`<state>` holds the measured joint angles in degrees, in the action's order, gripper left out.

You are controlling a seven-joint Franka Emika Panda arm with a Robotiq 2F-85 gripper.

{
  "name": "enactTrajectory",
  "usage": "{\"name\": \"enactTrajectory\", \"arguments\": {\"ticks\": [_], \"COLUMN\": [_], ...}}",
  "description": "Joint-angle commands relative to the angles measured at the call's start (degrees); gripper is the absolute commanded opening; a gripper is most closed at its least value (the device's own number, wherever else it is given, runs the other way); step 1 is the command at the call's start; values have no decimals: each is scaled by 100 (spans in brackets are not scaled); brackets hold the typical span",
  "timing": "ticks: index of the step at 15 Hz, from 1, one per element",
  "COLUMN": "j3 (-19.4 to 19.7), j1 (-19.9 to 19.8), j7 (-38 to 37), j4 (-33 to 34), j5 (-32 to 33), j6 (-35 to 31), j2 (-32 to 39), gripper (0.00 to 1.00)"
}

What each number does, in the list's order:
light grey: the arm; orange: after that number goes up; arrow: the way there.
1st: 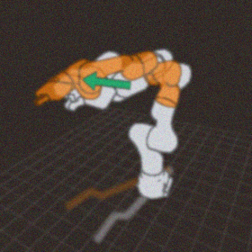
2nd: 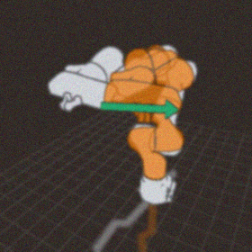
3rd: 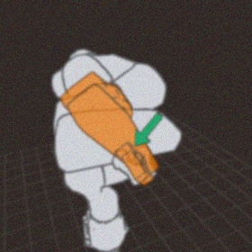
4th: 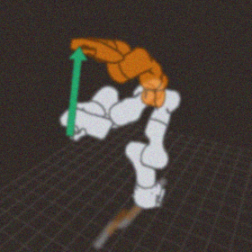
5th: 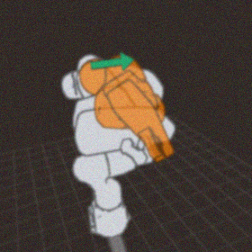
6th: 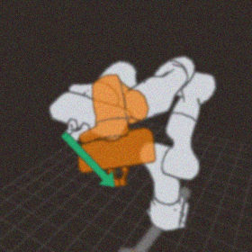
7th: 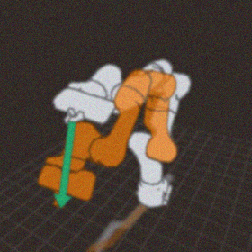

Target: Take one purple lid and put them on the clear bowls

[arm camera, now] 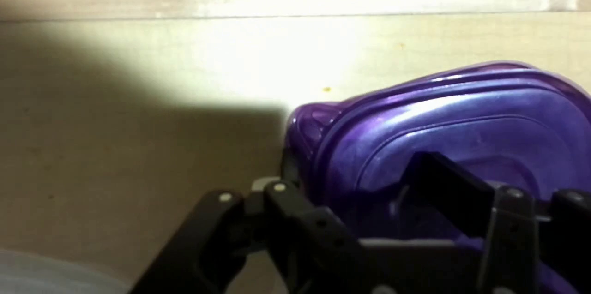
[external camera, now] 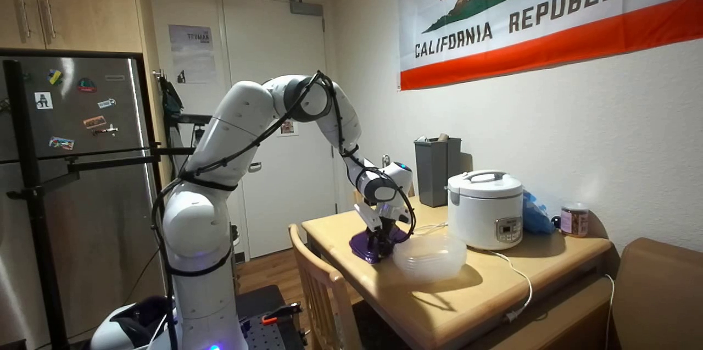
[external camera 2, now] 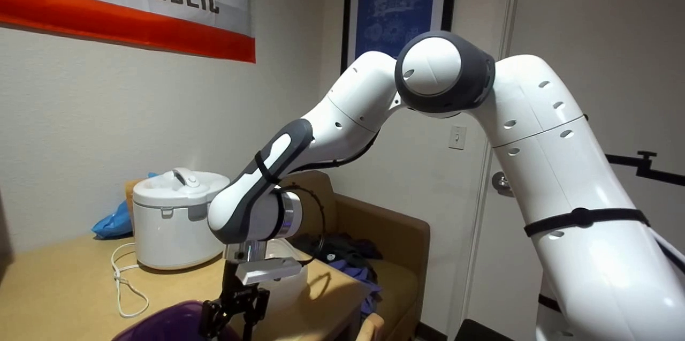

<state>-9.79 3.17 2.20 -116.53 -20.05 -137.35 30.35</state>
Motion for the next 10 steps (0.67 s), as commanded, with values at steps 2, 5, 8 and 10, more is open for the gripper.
{"name": "enactTrajectory", "arguments": {"ticks": [2,5,8,10], "j3": [-109,-94,-98,-96], "j1": [-241,-304,-309,-294], "j7": [277,302,313,301], "j4": [-227,-255,-199,-194], "j5": [-401,-465,-444,-425], "j6": [-219,-192,-166,-167], "j2": [-175,-187,-128,-118], "gripper": [29,7,0,1]}}
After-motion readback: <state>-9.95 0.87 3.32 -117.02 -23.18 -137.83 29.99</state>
